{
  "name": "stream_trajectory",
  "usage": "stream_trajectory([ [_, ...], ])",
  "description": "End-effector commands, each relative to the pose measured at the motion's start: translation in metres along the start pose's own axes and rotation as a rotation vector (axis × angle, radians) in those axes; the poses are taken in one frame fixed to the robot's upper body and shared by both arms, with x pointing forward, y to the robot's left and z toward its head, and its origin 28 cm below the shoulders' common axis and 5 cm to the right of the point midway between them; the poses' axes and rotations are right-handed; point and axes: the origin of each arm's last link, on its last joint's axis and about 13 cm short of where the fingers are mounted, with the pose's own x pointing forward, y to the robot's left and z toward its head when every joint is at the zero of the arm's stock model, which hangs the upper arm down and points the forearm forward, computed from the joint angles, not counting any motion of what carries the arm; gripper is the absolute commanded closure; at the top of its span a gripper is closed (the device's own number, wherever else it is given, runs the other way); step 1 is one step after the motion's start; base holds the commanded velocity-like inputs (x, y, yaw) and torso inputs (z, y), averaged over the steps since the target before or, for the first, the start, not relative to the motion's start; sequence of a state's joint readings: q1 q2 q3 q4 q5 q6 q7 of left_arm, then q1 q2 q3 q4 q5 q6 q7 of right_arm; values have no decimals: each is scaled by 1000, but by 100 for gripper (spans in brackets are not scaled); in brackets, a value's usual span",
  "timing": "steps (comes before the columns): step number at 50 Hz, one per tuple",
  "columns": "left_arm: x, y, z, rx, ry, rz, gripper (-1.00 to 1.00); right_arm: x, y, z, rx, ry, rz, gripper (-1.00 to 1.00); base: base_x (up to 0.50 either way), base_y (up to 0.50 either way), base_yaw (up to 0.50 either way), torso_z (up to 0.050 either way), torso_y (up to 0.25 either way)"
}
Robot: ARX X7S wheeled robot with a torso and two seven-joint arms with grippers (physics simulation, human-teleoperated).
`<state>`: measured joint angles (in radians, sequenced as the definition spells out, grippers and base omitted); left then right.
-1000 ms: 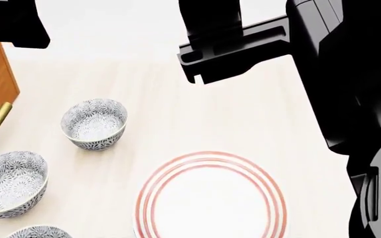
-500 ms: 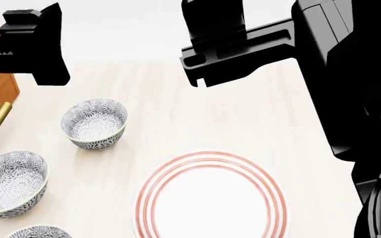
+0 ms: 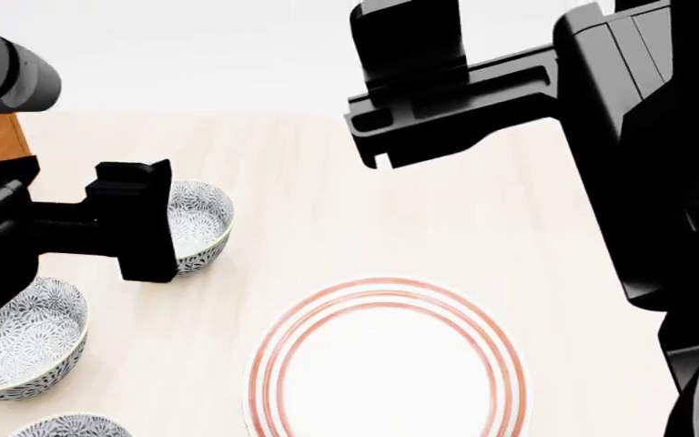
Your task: Put the bowl at the front on the plate.
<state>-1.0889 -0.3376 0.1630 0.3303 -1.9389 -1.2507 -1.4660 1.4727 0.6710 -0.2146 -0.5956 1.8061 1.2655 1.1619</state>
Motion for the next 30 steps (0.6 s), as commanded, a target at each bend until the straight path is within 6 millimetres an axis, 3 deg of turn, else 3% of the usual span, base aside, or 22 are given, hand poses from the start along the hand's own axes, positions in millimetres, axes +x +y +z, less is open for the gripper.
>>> stream_trajectory([
  [1, 7, 2, -21, 3, 103, 12, -100, -1, 0, -1, -1, 0, -7, -100, 0, 0, 0, 0, 0],
  [19, 13, 4, -38, 31, 181, 46, -100, -2, 0, -2, 1, 0, -8, -100, 0, 0, 0, 0, 0],
  [25, 16, 8, -57, 37, 215, 60, -100, -2, 0, -2, 0, -1, -8, -100, 0, 0, 0, 0, 0],
  [30, 17, 10, -60, 33, 226, 79, -100, -2, 0, -2, 0, -1, -7, -100, 0, 0, 0, 0, 0],
])
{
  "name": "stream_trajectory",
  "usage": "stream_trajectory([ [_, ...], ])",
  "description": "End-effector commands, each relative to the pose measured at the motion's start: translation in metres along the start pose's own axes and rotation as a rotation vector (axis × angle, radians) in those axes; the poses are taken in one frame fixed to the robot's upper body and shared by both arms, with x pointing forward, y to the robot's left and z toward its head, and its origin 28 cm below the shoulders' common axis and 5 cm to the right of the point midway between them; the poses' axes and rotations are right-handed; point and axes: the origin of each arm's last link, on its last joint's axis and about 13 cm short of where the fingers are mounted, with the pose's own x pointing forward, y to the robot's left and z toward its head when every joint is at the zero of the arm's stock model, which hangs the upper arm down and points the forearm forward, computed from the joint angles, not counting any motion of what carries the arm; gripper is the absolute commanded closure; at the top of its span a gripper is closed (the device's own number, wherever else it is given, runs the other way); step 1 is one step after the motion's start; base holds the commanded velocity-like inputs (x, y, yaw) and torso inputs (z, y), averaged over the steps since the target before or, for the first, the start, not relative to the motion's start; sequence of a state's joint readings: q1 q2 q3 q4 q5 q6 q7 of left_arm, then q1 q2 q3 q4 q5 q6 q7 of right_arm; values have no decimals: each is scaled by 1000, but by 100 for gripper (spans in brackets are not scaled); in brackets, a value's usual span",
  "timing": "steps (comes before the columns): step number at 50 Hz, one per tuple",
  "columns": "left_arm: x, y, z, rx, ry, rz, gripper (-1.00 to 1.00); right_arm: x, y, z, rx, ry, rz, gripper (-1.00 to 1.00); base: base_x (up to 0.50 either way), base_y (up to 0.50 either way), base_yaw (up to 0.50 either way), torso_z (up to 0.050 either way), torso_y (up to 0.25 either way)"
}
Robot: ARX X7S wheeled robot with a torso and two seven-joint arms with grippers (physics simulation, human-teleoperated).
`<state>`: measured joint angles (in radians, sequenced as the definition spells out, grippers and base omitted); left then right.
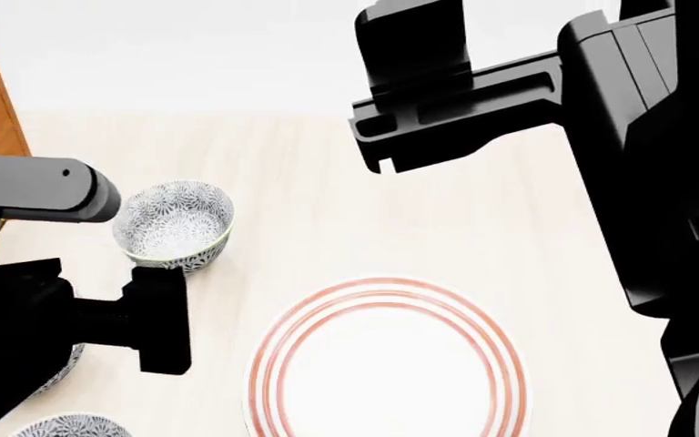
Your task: Put the bowl at the front on the plate.
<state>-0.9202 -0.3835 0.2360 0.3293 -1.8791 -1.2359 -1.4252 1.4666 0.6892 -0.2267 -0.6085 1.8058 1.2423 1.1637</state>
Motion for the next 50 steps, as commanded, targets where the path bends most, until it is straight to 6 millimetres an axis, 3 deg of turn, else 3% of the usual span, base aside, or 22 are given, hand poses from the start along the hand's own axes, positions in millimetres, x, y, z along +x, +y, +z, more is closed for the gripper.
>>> stream_trajectory([
  [1, 7, 4, -19, 1, 50, 33, -100, 0, 0, 0, 0, -1, 0, -100, 0, 0, 0, 0, 0],
  [29, 16, 7, -56, 62, 165, 77, -100, -3, 0, 0, 1, -3, -7, -100, 0, 0, 0, 0, 0],
  [33, 21, 9, -70, 69, 184, 81, -100, -3, 0, 0, 1, -4, -6, -100, 0, 0, 0, 0, 0],
  [38, 21, 10, -69, 68, 195, 87, -100, -2, -1, 0, 1, -5, -7, -100, 0, 0, 0, 0, 0],
  [40, 23, 11, -77, 73, 205, 90, -100, -2, -1, -2, 4, -3, -9, -100, 0, 0, 0, 0, 0],
  [41, 19, 10, -71, 74, 208, 89, -100, -2, -1, -1, 3, -4, -9, -100, 0, 0, 0, 0, 0],
  [42, 22, 11, -79, 76, 214, 90, -100, -2, -1, -1, 4, -5, -9, -100, 0, 0, 0, 0, 0],
  [50, 21, 12, -87, 84, 236, 89, -100, -2, -1, -1, 2, -5, -9, -100, 0, 0, 0, 0, 0],
])
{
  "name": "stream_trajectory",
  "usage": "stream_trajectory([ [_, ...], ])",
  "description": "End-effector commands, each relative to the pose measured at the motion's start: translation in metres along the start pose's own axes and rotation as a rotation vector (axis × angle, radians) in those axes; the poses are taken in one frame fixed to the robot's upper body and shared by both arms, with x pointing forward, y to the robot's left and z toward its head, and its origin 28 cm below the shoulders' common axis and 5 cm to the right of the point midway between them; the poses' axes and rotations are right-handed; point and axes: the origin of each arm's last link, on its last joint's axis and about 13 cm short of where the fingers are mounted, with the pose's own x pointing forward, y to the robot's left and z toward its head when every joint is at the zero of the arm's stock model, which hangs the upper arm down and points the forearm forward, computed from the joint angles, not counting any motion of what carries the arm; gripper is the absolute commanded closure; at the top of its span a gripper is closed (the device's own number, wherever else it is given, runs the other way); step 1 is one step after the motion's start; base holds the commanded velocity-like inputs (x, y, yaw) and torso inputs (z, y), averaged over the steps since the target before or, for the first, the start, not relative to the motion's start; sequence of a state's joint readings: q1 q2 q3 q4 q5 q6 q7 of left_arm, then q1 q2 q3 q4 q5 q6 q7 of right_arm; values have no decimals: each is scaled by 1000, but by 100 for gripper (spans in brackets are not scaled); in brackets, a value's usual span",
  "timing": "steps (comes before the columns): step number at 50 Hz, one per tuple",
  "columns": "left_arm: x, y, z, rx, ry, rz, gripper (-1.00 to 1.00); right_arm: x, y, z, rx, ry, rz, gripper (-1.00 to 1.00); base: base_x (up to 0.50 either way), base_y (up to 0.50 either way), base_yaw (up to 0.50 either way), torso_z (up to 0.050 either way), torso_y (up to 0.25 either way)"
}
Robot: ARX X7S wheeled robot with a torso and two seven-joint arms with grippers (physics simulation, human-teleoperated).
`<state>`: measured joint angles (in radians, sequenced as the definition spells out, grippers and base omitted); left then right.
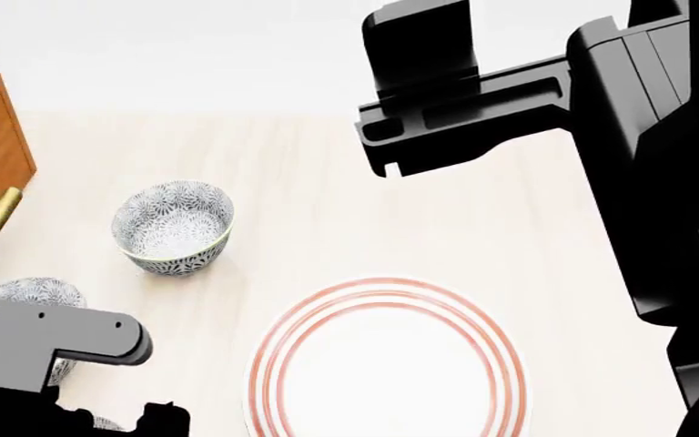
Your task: Put the bowl at the front on the plate.
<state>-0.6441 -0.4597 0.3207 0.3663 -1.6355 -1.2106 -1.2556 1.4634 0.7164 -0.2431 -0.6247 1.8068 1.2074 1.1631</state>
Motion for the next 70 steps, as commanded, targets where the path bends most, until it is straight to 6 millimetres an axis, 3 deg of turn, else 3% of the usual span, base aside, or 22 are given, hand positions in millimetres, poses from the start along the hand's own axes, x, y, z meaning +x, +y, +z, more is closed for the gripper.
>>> stream_trajectory([
  [1, 2, 0, -13, 14, 36, 1, -100, 0, 0, 0, -6, 3, -3, -100, 0, 0, 0, 0, 0],
  [17, 7, 0, -37, 31, 116, 4, -100, -1, 0, -1, -7, 3, -6, -100, 0, 0, 0, 0, 0],
  [60, 11, -2, -55, 45, 224, -17, -100, -5, 0, -2, -6, -1, -15, -100, 0, 0, 0, 0, 0],
  [61, 13, -2, -56, 41, 239, 2, 100, -5, 0, -2, -6, -1, -15, -100, 0, 0, 0, 0, 0],
  [70, 12, -1, -55, 13, 194, -88, 100, -5, 0, -3, -3, -3, -14, -100, 1, 0, 0, 0, 0],
])
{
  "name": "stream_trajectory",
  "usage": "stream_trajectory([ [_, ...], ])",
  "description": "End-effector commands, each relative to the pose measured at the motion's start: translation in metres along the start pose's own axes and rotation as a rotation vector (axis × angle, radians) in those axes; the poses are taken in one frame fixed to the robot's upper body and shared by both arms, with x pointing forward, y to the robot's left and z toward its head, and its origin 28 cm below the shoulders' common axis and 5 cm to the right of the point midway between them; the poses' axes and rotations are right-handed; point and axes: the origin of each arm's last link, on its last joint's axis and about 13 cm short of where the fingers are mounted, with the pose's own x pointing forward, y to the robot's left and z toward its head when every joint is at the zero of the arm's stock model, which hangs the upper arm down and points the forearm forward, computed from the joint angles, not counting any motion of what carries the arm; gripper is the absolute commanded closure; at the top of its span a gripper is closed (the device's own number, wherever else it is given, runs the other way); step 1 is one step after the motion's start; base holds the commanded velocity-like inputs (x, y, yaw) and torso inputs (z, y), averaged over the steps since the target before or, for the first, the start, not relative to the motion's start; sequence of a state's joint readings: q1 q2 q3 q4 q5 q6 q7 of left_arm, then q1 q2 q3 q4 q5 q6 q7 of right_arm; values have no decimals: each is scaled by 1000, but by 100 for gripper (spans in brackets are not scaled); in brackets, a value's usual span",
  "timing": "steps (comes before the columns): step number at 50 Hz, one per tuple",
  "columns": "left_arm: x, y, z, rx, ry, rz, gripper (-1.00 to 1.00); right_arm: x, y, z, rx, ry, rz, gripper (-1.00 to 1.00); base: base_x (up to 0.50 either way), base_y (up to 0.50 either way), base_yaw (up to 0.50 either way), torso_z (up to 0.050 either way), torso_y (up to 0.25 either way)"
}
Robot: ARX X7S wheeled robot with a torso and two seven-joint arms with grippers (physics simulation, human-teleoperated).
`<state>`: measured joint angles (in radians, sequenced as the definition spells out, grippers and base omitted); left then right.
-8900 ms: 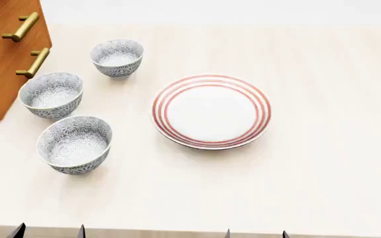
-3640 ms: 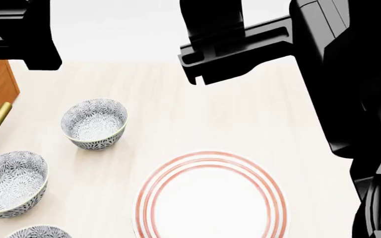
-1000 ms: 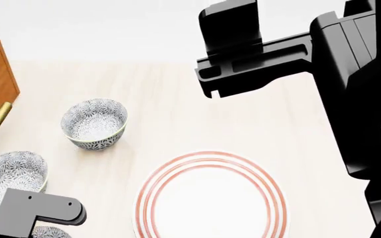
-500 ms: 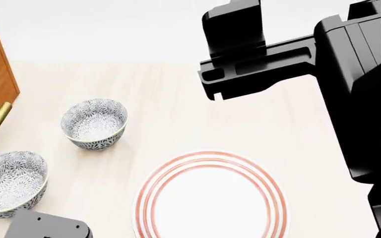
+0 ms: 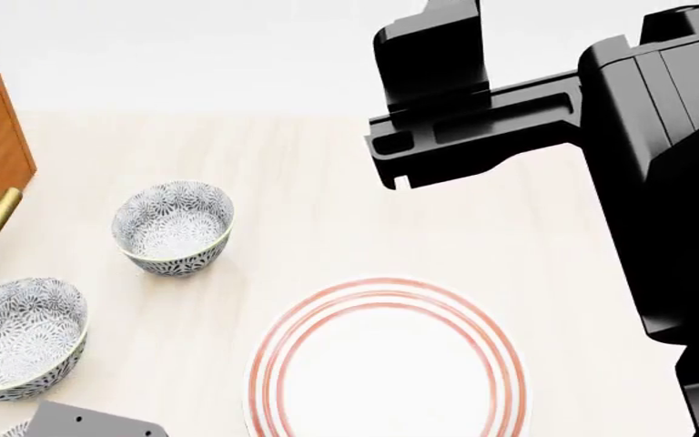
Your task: Put the bowl at the front on the plate.
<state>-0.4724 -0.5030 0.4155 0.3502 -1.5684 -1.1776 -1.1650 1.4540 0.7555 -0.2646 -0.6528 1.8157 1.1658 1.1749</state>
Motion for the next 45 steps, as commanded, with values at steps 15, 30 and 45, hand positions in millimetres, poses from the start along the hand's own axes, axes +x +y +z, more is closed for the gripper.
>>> stream_trajectory([
  [15, 2, 2, -3, 76, -204, -24, 100, 1, 0, -2, 6, -6, 5, -100, 1, 0, -1, 0, 0],
  [30, -4, 4, 5, 144, -306, 4, 100, -1, 1, -3, 9, -8, 1, -100, 0, 0, 0, 0, 0],
  [45, -9, 4, 23, 207, -391, 15, 100, -2, 1, -5, 17, -10, -1, -100, 0, 0, 0, 0, 0],
])
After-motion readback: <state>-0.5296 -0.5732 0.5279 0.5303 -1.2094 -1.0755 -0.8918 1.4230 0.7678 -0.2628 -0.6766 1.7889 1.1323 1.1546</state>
